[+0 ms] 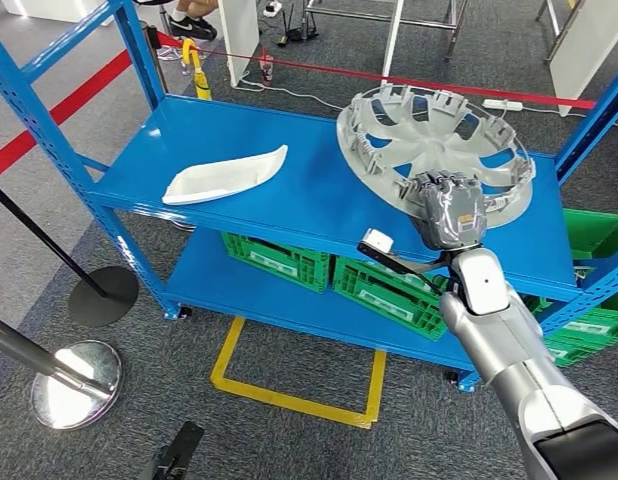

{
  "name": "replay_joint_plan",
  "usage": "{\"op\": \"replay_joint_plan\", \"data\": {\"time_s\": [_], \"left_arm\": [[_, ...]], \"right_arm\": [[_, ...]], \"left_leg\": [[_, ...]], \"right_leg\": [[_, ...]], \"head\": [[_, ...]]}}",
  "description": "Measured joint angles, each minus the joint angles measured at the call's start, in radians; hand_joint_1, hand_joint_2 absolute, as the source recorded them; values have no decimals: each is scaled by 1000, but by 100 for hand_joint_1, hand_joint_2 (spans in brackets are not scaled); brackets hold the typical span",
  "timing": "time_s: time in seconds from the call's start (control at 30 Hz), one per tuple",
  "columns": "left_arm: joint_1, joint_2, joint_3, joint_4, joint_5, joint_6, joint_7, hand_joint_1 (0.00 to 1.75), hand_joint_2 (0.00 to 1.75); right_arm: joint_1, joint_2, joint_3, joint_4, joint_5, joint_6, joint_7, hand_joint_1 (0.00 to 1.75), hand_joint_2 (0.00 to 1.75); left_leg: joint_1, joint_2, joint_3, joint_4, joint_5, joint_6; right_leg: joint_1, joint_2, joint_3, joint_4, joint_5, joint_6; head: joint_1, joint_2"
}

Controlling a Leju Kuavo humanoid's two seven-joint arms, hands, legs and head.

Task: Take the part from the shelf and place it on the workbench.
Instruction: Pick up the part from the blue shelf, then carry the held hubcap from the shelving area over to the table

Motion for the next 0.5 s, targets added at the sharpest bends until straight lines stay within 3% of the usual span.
{"op": "replay_joint_plan", "data": {"time_s": [0.07, 0.17, 0.2, 0.27, 0.33, 0.37, 0.4, 0.43, 0.5], "left_arm": [[0, 0, 0, 0, -1, 1, 1, 0, 0], [-2, 1, 0, 0, -2, 4, 5, 0, 0], [-3, 1, 0, 0, -2, 6, 6, 0, 0], [-4, 2, 0, 0, 0, 8, 7, 0, 0], [-4, 3, 0, 0, 2, 8, 7, 0, 0], [-4, 3, 0, 0, 4, 8, 7, 0, 0], [-3, 3, 0, 0, 6, 8, 7, 0, 0], [-3, 3, 1, 0, 7, 8, 7, 0, 0], [-3, 5, 1, 0, 8, 9, 7, 0, 0]], "right_arm": [[0, 0, 1, 2, 0, 1, 0, 175, 175], [-2, 0, 5, 3, 2, 3, 0, 175, 175], [-3, 0, 7, 4, 2, 4, 1, 175, 175], [-4, -1, 10, 6, 4, 7, 4, 175, 175], [-4, 0, 15, 11, 6, 11, 7, 175, 175], [-3, 1, 18, 15, 8, 13, 8, 175, 175], [-2, 1, 21, 18, 9, 14, 9, 175, 175], [-2, 1, 23, 22, 11, 16, 10, 175, 175], [-4, 2, 28, 29, 11, 16, 13, 175, 175]], "left_leg": [[-2, 0, -1, 2, -1, 2], [-3, 1, 3, -7, 9, 20], [0, 2, 7, -17, 18, 25], [5, 6, 12, -32, 27, 28], [5, 8, 8, -32, 29, 27], [6, 8, 6, -31, 30, 25], [8, 8, 2, -28, 32, 22], [11, 7, -1, -25, 33, 17], [19, 4, -12, -13, 35, 2]], "right_leg": [[-2, 0, 1, -2, 1, 2], [-6, 0, 1, -11, 9, 16], [-5, -1, -6, -2, 0, 19], [-4, -4, -42, 77, -55, 21], [-4, -5, -94, 215, -125, 23], [-5, -5, -110, 263, -143, 25], [-7, -5, -108, 274, -143, 27], [-10, -5, -85, 241, -124, 31], [-16, -4, -9, 110, -77, 44]], "head": [[0, 0], [0, 0], [1, 0], [3, 0], [4, 0], [4, 0], [4, 0], [4, 0], [4, 0]]}}
